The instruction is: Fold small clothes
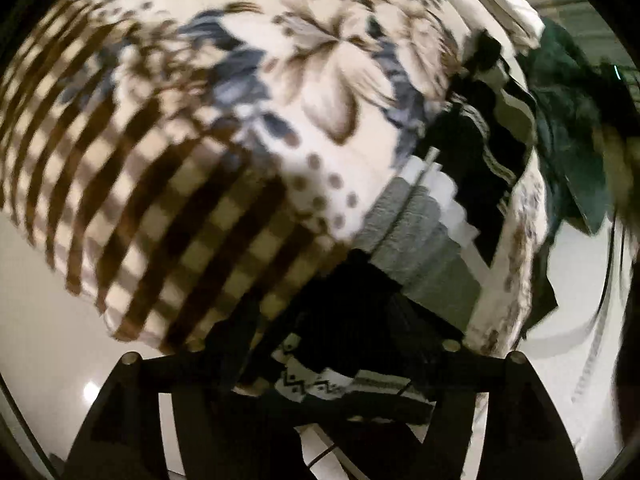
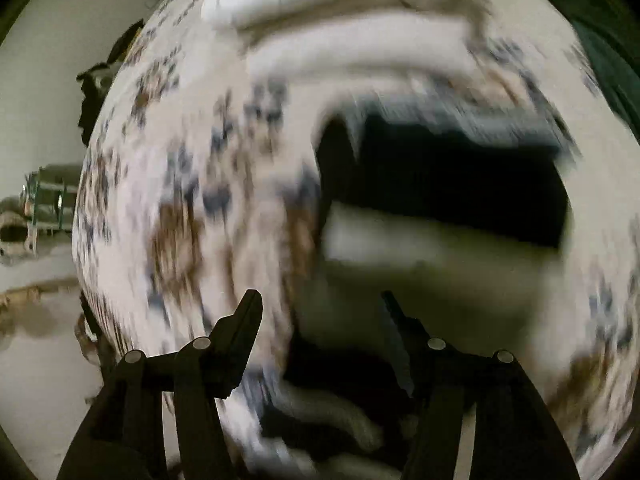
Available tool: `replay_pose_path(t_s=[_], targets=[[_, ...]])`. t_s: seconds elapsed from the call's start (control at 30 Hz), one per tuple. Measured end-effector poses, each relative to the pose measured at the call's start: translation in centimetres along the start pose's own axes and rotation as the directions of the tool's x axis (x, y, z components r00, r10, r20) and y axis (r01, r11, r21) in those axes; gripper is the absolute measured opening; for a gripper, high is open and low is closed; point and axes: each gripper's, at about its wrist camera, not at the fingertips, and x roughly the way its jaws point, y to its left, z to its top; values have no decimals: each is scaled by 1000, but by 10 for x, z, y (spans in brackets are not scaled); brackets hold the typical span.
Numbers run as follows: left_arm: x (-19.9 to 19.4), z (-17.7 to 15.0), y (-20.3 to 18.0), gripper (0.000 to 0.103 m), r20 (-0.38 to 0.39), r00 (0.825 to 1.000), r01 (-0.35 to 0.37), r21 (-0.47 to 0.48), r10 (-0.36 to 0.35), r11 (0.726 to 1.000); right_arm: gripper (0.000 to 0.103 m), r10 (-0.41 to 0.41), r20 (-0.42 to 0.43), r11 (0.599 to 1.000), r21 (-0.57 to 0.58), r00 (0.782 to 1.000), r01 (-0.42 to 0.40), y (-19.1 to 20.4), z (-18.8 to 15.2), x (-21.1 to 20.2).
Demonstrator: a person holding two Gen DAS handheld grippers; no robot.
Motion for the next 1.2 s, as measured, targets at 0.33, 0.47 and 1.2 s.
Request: replay_pose_path(t_s=[0.33, 0.47, 1.2], targets=[[46, -6, -47, 10, -14, 988, -149, 186, 154, 971, 25, -2, -348, 970, 227, 937, 87, -58, -304, 96], [44, -14, -44, 8, 7, 977, -209, 194, 211, 959, 9, 23, -311, 950, 302, 950, 75, -65, -368, 109], [92, 312, -269, 73, 168, 986, -76, 401, 8, 913, 69, 20, 235, 873, 470, 972, -132, -214, -65, -56]])
